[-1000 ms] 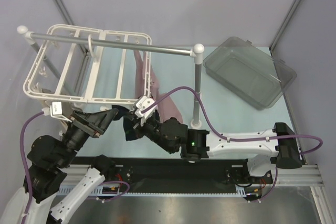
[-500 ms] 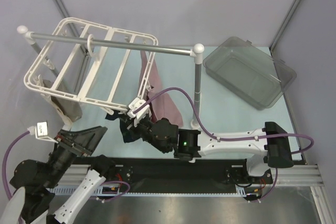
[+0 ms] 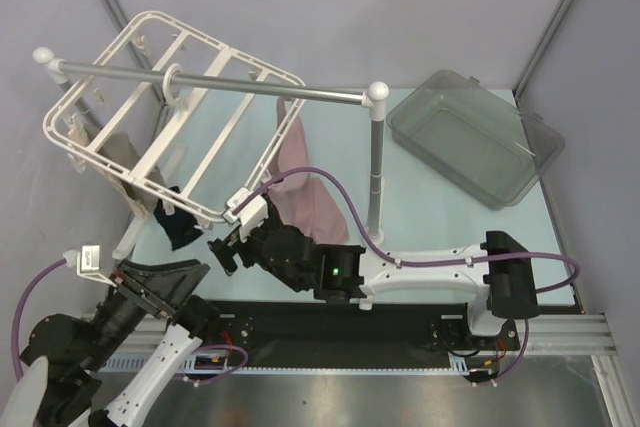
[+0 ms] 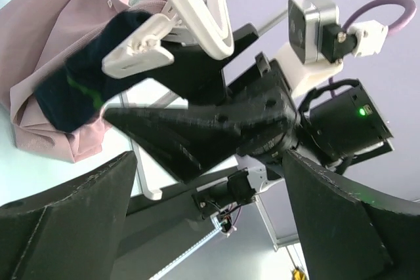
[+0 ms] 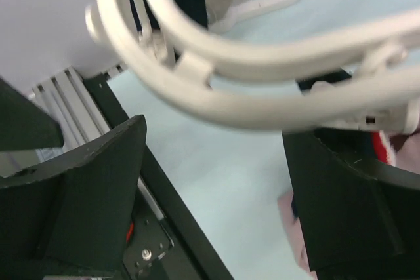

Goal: Clip the socks to the hanger
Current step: Reset both arms

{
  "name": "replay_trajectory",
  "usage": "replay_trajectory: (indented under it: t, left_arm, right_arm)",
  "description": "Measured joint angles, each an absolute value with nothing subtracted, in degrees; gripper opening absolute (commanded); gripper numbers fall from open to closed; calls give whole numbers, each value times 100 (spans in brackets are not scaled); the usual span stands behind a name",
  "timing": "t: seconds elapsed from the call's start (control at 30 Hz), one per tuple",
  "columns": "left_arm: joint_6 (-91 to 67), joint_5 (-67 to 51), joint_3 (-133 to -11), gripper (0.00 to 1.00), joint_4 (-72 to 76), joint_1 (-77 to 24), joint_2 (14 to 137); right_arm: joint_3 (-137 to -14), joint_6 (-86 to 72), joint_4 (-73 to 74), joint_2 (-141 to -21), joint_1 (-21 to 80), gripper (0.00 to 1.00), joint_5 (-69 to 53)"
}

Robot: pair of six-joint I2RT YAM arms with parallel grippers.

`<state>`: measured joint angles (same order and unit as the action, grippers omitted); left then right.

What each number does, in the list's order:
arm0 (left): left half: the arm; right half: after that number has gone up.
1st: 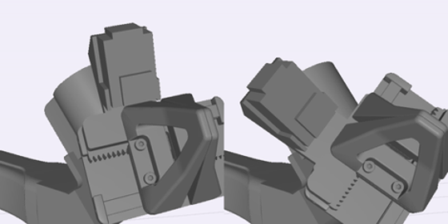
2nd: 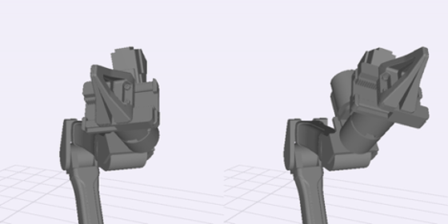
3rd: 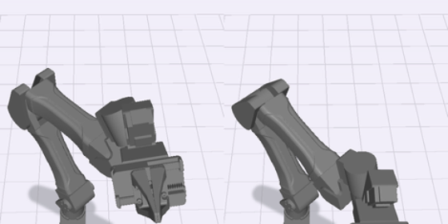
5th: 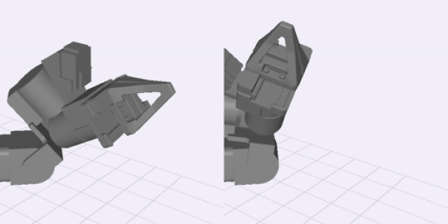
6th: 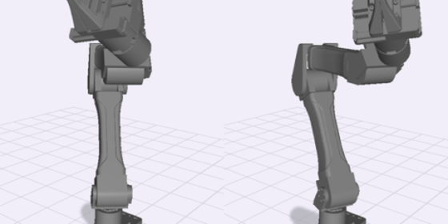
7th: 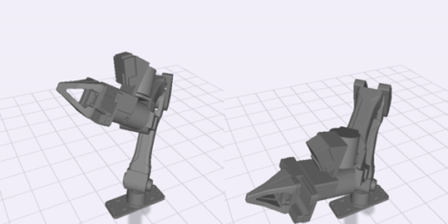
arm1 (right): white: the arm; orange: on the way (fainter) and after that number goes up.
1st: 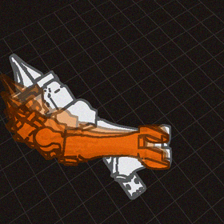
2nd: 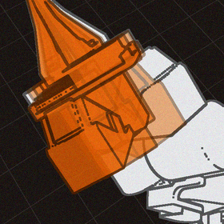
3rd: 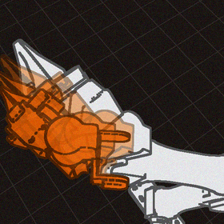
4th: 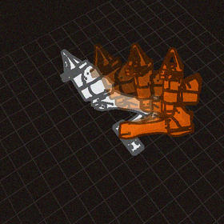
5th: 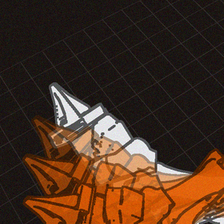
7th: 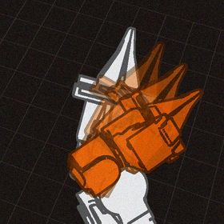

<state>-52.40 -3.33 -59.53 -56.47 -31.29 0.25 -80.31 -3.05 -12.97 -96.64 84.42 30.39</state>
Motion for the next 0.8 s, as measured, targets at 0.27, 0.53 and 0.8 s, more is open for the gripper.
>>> replay_trajectory:
  t: [0.27, 0.53, 0.8]
  left_arm:
    - [-5199, -648, -5157, 97, -5146, -3138, 25]
    - [-5201, -1015, -4084, 97, -4359, -3138, 25]
    - [-5210, -1625, -2958, 97, -3068, -3138, 23]
  right_arm:
    - [-7387, -821, -259, -8764, 8720, 100, 3354]
    - [-5677, -1682, 248, -6370, 8906, 100, 3472]
    - [-2827, -2224, -67, -3752, 8700, 100, 3483]
